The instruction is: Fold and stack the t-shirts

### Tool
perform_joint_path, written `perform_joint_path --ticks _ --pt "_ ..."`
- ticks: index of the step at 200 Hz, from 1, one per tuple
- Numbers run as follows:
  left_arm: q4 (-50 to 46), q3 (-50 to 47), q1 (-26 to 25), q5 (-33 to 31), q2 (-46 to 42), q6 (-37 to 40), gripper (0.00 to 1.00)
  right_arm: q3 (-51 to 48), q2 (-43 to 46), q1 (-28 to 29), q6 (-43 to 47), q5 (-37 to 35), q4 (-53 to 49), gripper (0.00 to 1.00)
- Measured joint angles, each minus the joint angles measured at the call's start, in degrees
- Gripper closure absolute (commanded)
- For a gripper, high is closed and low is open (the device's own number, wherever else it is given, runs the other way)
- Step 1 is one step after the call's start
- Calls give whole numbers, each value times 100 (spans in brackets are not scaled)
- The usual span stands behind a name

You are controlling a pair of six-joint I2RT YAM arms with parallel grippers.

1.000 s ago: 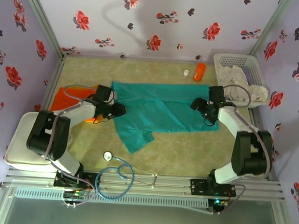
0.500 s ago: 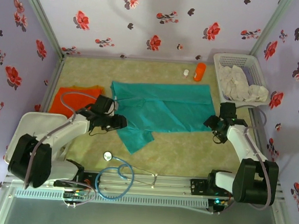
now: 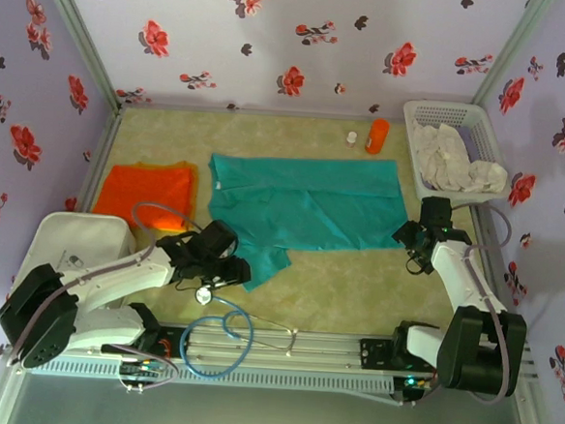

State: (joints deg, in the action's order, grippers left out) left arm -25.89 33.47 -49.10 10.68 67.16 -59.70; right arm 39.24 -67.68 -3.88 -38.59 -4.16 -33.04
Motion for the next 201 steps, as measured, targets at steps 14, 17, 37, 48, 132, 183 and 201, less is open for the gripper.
perform_joint_path --ticks 14,17,37,48,132,183,201 --pt "-79 96 -236 -116 243 -111 54 0 -17 0 0 -74 -4 19" --pt "-114 140 -295 -157 326 -133 55 0 -17 -2 0 -92 -4 19" --pt "-229 420 -553 -286 822 -175 56 0 -15 -24 -2 -214 -7 19" --pt "-264 581 -645 -341 1099 -177 57 0 -15 -52 -2 -256 -4 19" --pt "-507 1189 -824 -682 2039 -120 69 0 -151 -129 22 -267 13 21" --pt "-697 1283 -828 -811 2140 7 88 0 -841 -225 157 107 168 31" --pt "-702 1287 -828 -828 2140 28 94 0 -988 -227 199 267 258 33"
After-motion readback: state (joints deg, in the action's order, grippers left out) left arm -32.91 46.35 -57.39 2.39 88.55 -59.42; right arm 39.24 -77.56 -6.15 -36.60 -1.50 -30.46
